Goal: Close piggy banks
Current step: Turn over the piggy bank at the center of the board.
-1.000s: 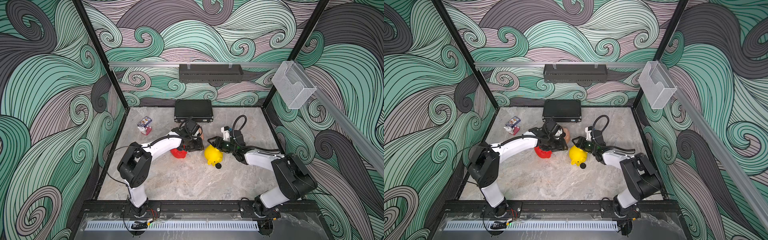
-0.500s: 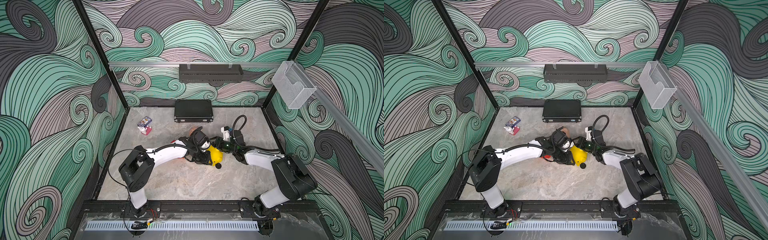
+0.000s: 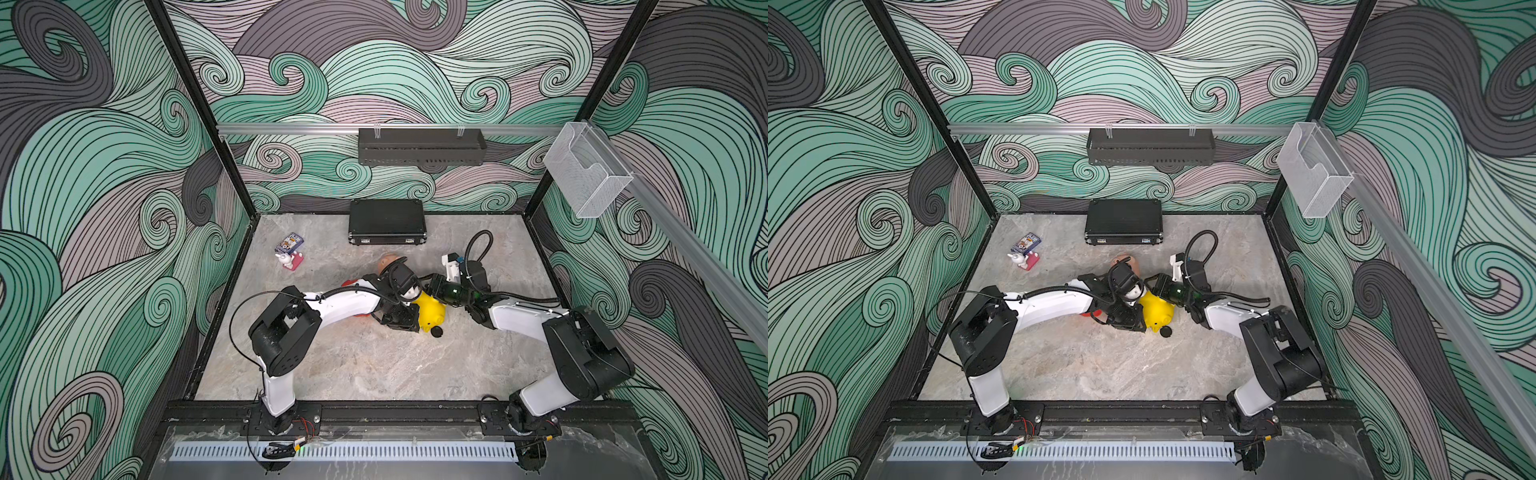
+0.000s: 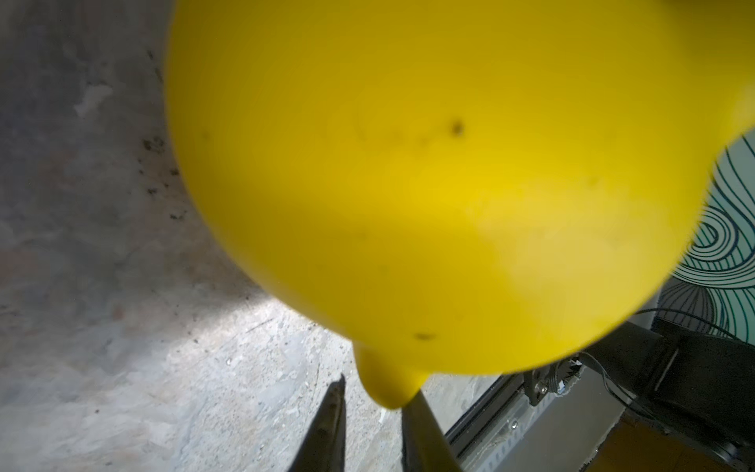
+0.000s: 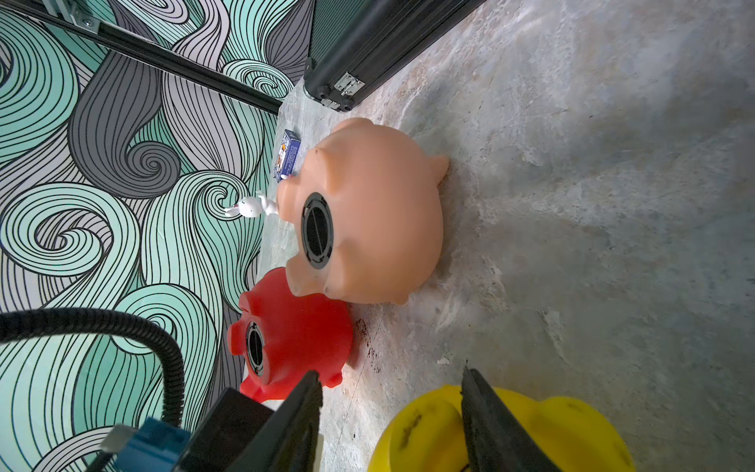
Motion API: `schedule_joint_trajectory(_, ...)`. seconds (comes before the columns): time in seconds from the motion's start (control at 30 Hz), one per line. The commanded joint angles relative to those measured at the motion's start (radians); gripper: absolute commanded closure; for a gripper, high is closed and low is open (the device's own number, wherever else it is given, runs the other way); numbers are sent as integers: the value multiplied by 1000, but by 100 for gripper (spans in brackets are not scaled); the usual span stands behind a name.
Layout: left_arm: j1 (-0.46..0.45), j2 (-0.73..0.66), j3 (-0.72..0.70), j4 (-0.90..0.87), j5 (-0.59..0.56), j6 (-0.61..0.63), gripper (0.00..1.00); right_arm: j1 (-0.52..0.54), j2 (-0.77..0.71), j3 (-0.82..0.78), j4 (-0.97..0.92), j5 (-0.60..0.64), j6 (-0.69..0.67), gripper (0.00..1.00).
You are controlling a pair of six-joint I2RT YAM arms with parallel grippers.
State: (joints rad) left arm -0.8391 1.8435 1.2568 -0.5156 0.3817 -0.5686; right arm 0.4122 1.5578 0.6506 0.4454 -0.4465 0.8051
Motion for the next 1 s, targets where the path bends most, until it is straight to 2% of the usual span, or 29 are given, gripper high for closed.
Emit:
schedule_joint_trajectory(0.0,1,32,47,-29,-54,25,78,5,-12,9,-9,-16,10,45)
schedule_joint_trajectory(0.17,4,58,51,-26,-77,29,84,6,-18,14,-16,-37,34,46)
schedule_joint_trajectory(0.37,6,74,36,0,-71,44,87,6,-35,10,-37,-49,46,47)
schedule_joint_trajectory(0.97,11,89,14,36,-135,72,86,7,-40,27,-124,-83,165,50)
